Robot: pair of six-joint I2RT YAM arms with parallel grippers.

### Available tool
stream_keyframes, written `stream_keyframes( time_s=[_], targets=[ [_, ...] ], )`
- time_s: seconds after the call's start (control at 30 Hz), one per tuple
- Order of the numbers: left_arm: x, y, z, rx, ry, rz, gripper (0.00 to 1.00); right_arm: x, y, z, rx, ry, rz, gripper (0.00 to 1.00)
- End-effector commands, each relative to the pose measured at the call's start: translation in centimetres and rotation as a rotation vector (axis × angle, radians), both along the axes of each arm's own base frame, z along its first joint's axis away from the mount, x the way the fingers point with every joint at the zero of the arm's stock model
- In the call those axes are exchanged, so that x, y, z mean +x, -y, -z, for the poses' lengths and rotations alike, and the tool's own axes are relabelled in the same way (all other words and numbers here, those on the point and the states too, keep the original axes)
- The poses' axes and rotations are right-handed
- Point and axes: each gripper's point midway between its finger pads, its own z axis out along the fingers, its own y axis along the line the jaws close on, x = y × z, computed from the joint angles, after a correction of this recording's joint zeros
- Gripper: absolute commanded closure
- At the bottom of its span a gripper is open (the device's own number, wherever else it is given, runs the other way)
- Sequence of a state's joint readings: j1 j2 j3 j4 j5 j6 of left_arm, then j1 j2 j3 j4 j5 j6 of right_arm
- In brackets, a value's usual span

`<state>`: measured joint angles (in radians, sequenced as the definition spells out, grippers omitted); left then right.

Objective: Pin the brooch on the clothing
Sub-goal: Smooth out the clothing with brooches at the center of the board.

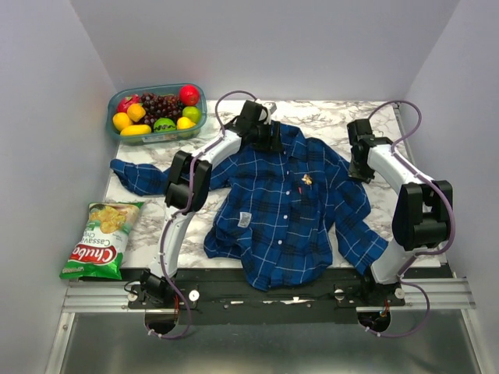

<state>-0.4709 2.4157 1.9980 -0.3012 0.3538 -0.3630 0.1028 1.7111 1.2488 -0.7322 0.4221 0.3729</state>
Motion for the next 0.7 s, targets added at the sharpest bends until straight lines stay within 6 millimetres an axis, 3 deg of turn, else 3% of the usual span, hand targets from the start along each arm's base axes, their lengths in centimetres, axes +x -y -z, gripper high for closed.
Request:
stream_keyframes(
  time_s=[0.0,0.13,0.23,0.37,0.57,0.67],
  targets=[
    [-1.5,3.2,-6.1,-0.078,0.111,0.086,0.25,-0.4,0.7,0.0,-0.028,-0.037,0.003,0.99],
    [-3.7,5.8,-4.1,-0.046,0.074,0.146,0.24,-0.6,0.0,0.8,0.011,-0.036,-0.004,0.99],
    [-4.8,6.1,-1.9,0.123,0.083,0.124,0.21,-0.7,-0.2,1.1,0.022,-0.037,-0.008,0.99],
    [-5.6,4.3,0.3,0.334,0.067,0.048,0.19,-0.9,-0.3,1.3,0.034,-0.032,-0.008,0.99],
    [-6.0,2.2,-0.2,0.425,0.084,-0.02,0.18,-1.1,-0.7,1.8,0.057,-0.03,-0.017,0.99],
    [-6.6,1.5,0.8,0.459,0.055,-0.014,0.19,-1.2,-0.7,2.0,0.056,-0.031,-0.019,0.99]
  ],
)
